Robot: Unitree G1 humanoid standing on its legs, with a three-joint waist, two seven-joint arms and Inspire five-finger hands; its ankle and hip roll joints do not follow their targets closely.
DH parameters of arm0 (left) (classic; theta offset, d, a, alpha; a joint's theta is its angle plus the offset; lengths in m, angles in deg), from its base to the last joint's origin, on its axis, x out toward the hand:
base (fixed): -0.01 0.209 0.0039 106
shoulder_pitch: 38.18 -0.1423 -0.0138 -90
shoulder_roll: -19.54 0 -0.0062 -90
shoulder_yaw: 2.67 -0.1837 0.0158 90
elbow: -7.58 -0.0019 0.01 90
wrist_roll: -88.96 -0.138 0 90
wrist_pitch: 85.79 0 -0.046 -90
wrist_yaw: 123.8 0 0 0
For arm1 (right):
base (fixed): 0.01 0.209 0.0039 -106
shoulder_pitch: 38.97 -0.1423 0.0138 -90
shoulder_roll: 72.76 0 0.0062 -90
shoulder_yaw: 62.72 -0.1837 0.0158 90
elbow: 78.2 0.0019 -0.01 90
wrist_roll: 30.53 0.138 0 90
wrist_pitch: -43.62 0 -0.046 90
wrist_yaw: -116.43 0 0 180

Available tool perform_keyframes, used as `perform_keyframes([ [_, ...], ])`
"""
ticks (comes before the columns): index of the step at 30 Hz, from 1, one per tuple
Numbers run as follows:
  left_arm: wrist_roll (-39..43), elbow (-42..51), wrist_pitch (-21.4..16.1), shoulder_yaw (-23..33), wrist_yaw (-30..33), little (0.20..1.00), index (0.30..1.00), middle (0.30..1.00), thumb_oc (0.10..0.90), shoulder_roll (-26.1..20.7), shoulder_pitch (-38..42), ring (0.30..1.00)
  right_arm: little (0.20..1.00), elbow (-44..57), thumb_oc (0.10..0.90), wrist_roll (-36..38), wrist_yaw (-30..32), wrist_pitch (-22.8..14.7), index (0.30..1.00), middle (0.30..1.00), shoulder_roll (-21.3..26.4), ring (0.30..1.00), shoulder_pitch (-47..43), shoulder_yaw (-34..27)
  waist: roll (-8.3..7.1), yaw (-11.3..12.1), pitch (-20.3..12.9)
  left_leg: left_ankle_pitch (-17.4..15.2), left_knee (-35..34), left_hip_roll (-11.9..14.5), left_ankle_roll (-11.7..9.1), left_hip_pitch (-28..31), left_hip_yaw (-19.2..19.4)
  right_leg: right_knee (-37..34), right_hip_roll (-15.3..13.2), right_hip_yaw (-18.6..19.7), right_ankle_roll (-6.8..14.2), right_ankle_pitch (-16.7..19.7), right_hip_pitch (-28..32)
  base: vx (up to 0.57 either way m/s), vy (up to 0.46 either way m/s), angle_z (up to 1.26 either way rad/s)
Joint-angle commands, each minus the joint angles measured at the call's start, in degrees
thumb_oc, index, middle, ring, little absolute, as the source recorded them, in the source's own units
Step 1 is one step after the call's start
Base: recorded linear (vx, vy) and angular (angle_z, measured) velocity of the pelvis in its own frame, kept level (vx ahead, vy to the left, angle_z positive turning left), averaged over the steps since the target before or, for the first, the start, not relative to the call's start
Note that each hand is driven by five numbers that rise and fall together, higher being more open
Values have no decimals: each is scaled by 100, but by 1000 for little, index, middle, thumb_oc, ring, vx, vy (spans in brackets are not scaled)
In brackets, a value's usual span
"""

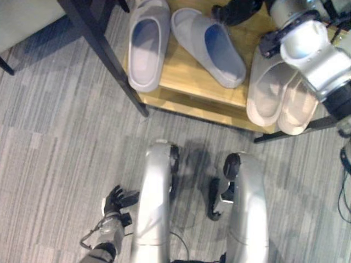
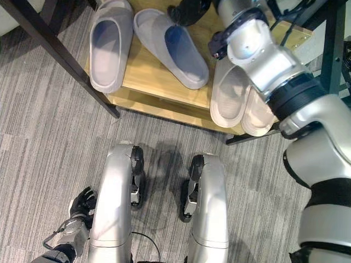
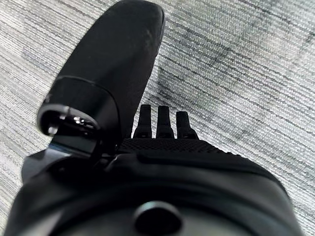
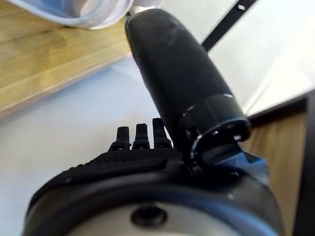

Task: Arrange the slippers neatly on the shoe rack.

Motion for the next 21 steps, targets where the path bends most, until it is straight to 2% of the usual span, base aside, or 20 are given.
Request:
perform_keyframes([
  [1,-28,-34,-155,-73,80,900,900,900,800,-3,-219,900,900,697,800,272,349,-597,900,900,408,900,-331,-940,-194,182,-118,-1056,308,-136,61,593,-586,-108,-217,441,-431,236,-28,-5,8,-4],
  [3,-33,-6,-164,-42,112,900,900,900,800,17,-235,900,900,1077,800,307,389,-709,900,900,556,900,-23,-1180,-197,155,-118,-1043,295,-133,64,593,-573,-110,-215,439,-429,240,-28,0,0,0],
  [6,-168,80,-151,114,199,900,900,900,800,56,-271,900,900,2283,800,274,427,-994,900,900,919,900,1160,-2128,-225,78,-118,-1023,265,-143,77,593,-545,-129,-212,421,-422,237,-28,0,0,0],
  [8,-213,109,-165,145,220,900,900,900,800,63,-275,900,900,2571,800,232,424,-1055,900,900,983,900,1616,-2477,-238,72,-118,-1022,267,-150,80,593,-540,-130,-209,416,-417,237,-28,0,0,0],
  [9,-304,164,-167,227,243,900,900,900,800,120,-303,900,900,3030,800,83,421,-1145,900,900,1088,900,2180,-2899,-233,-14,-118,-1027,258,-149,82,593,-525,-135,-194,425,-407,241,-28,0,0,0],
  [12,-399,221,-214,258,307,900,900,900,800,119,-313,900,900,3583,800,-36,452,-1272,900,900,1018,900,3249,-3704,-271,-32,-118,-1022,250,-152,90,593,-505,-141,-173,422,-401,248,-28,1,-10,0],
  [21,-527,424,-300,290,513,900,900,900,800,93,-359,900,900,4295,800,-197,550,-1454,900,900,592,900,4515,-4585,-268,-89,-118,-974,241,-171,105,593,-492,-145,-139,394,-420,237,-28,0,0,0],
])
